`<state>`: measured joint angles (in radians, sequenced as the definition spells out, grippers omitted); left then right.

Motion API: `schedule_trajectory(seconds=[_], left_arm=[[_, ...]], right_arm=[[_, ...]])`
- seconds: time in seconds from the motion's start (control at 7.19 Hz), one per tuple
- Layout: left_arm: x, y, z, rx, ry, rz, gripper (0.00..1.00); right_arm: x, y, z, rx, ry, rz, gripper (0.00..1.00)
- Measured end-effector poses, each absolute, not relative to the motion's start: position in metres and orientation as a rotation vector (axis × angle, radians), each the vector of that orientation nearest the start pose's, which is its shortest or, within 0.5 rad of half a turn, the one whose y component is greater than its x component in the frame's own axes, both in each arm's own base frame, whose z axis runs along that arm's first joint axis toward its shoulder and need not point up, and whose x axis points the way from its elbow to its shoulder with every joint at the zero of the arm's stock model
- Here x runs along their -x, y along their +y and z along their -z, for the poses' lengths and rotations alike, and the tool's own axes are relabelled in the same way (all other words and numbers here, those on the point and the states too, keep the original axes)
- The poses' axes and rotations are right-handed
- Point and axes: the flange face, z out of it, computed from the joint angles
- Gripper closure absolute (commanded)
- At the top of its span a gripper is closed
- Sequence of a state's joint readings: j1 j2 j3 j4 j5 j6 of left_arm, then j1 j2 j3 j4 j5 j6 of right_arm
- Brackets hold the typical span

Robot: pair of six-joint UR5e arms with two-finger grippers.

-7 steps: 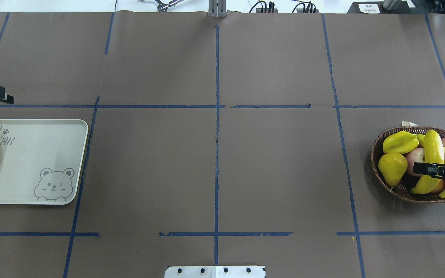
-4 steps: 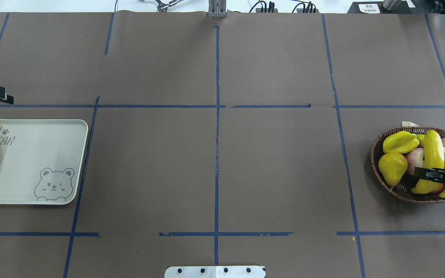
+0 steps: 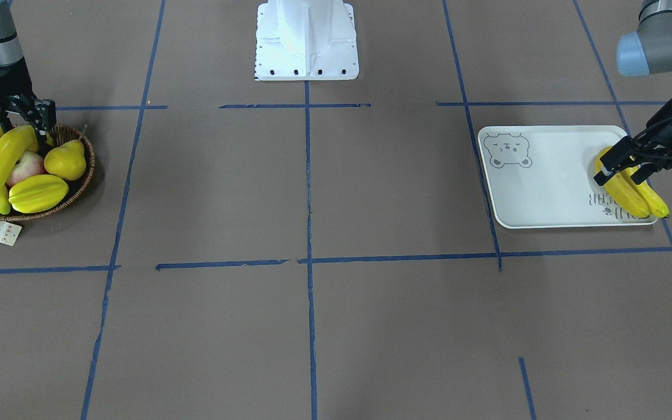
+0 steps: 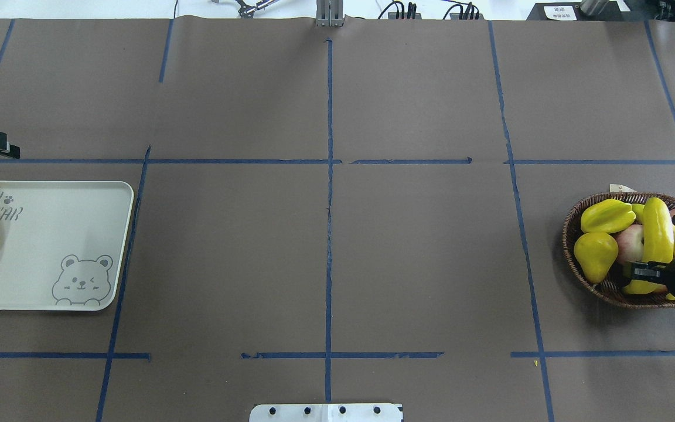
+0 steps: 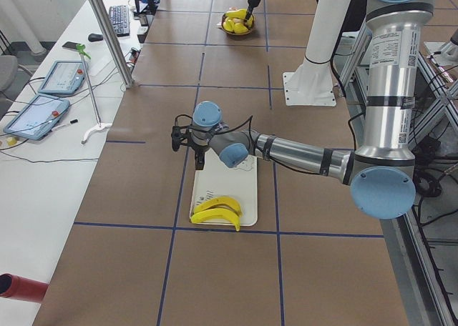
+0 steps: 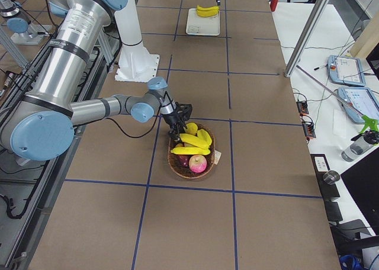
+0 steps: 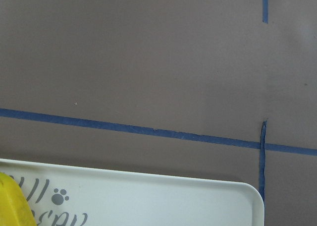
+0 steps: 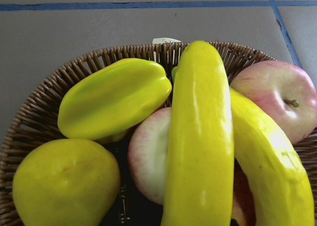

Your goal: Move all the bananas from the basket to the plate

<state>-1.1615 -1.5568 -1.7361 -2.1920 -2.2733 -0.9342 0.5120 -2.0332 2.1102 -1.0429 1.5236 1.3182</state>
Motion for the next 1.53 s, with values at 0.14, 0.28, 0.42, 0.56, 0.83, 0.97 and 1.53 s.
schedule_trajectory(seconds=[0.14,0.28,0.42,0.56,0.83,0.97,1.53], left_arm=[[-0.138,-0.492,-0.513,-0.164,0.981,0.21,0.0],[-0.138,-0.491,-0.514,-0.163,0.981,0.21,0.0],[-0.138,-0.491,-0.514,-0.163,0.98,0.21,0.0],[-0.138,-0.492,-0.515,-0.162,0.979,0.211,0.0],[-0.138,-0.492,-0.515,-0.162,0.978,0.211,0.0],[-0.138,-0.492,-0.515,-0.161,0.978,0.211,0.0],[-0.139,-0.491,-0.515,-0.162,0.98,0.209,0.0]], right_arm=[[0.231,-0.285,-0.542,-0.264,-0.54,-0.257,0.33],[0.233,-0.284,-0.547,-0.262,-0.53,-0.251,0.38],[0.236,-0.283,-0.552,-0.263,-0.52,-0.247,0.57],[0.238,-0.284,-0.556,-0.264,-0.513,-0.245,0.76],[0.239,-0.285,-0.558,-0.271,-0.509,-0.246,0.86],[0.238,-0.286,-0.557,-0.281,-0.506,-0.248,0.86],[0.205,-0.285,-0.526,-0.349,-0.505,-0.201,0.91]])
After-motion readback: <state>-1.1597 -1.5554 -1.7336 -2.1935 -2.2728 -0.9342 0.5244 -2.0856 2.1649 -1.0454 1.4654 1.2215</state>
